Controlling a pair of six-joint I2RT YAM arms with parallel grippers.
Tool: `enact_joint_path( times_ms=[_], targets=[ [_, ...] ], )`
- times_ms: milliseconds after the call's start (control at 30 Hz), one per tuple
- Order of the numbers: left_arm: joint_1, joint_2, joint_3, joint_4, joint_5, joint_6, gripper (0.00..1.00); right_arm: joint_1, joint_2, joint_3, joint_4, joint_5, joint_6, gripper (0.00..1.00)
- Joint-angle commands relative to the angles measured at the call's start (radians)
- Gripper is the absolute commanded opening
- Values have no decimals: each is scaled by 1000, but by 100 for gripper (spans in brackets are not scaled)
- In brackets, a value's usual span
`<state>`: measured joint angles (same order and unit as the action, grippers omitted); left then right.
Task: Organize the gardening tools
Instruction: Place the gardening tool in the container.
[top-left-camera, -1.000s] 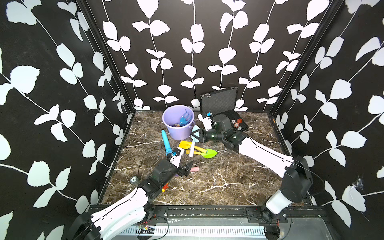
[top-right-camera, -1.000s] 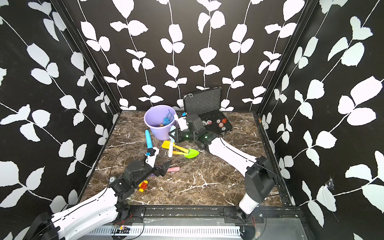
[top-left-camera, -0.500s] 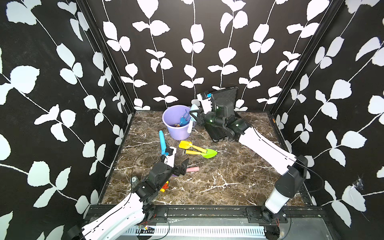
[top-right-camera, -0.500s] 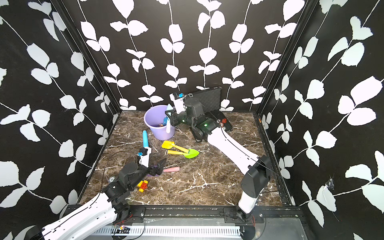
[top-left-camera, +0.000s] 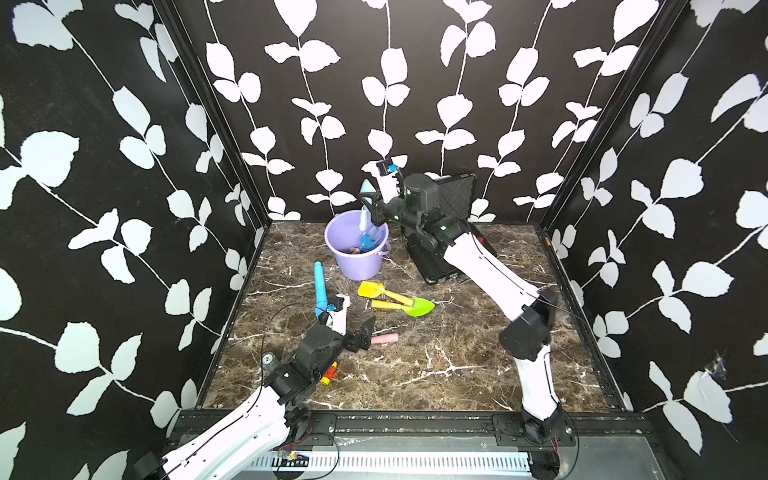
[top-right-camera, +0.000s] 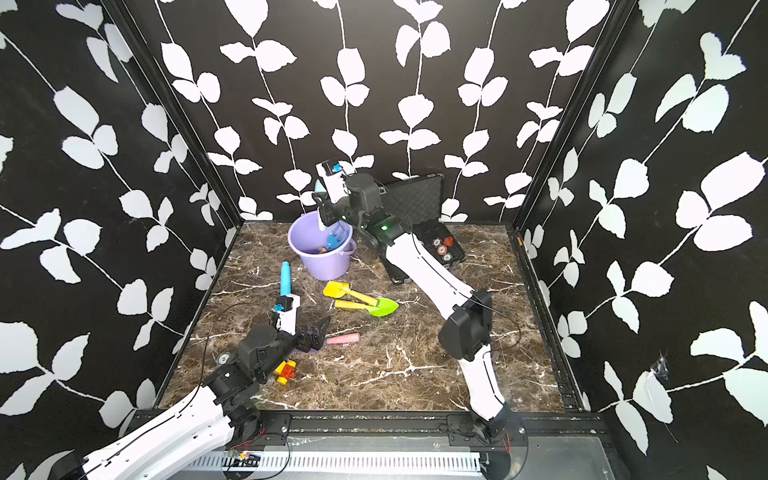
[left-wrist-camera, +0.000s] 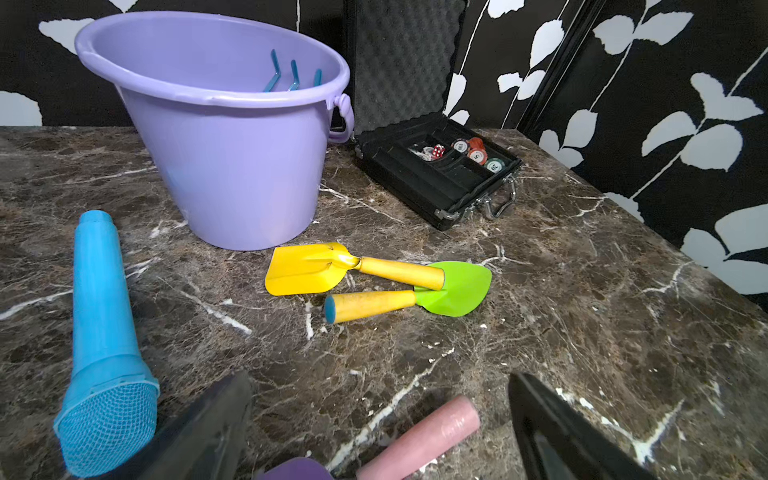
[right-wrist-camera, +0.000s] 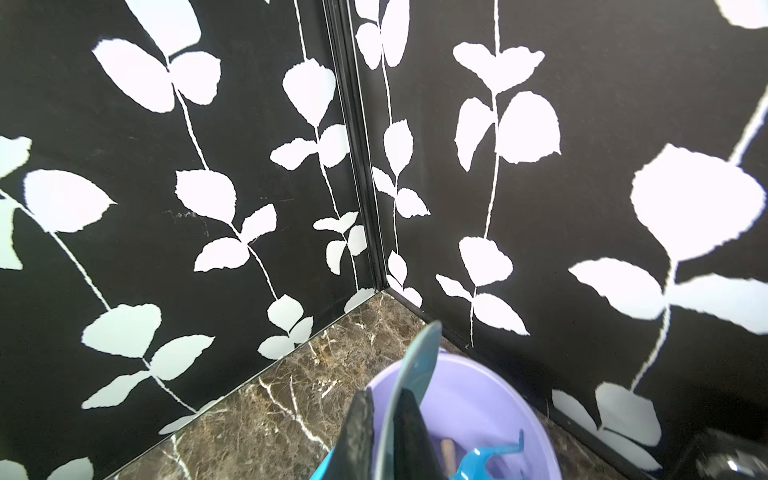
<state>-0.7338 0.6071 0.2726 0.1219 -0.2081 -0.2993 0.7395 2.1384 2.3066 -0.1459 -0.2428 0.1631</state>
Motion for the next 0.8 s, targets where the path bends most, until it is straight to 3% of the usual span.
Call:
enact_joint_path(
  times_ms=[0,200,767],
  targets=[
    [-4,-13,20,-25,-29,-19,99,-1,84,146,-18,-32,-23,0],
    [-4,-35,23,-60,-54,-41,99,0,218,281,-35,-68,-6,2],
    [-4,-252,10,-250,-143,-83,99,-1,348,196,21,-28,15,7]
  ],
)
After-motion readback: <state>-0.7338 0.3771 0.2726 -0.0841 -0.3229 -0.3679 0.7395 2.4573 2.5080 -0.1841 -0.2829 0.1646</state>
